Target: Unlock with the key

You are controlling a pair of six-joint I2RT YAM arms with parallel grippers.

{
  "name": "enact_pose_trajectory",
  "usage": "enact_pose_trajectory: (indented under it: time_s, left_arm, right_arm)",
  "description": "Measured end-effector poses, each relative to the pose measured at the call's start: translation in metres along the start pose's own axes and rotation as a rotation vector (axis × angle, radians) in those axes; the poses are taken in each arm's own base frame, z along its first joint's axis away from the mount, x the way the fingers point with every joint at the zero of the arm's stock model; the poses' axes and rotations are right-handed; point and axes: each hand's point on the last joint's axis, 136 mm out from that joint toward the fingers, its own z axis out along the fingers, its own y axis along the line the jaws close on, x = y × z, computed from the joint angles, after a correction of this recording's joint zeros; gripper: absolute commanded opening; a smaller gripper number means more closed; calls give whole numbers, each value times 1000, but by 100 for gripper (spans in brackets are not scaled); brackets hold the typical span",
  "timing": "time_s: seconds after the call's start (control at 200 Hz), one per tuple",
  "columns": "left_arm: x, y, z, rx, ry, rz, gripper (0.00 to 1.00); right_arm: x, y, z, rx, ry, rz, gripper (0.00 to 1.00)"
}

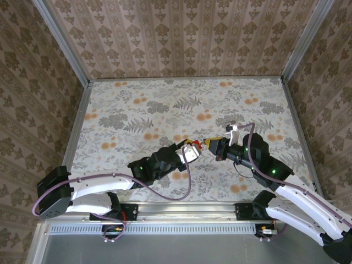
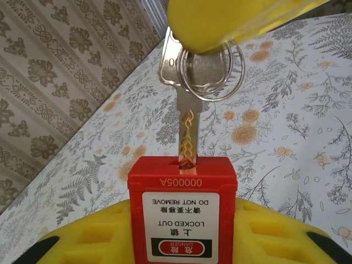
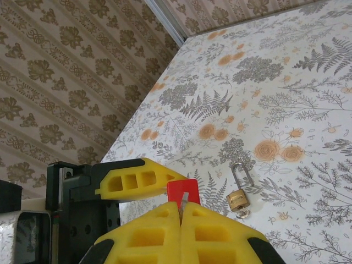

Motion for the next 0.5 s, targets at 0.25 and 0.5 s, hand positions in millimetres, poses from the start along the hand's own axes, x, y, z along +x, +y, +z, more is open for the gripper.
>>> enact_pose_trajectory:
  time_s: [0.25, 0.5]
  left_arm:
    - [0, 0, 0, -4, 1, 4, 30]
    - [1, 1, 0, -9, 4, 6, 29]
  right_arm:
    - [2, -1, 3, -3, 1, 22, 0]
    - [4, -1, 5, -9, 5, 29, 0]
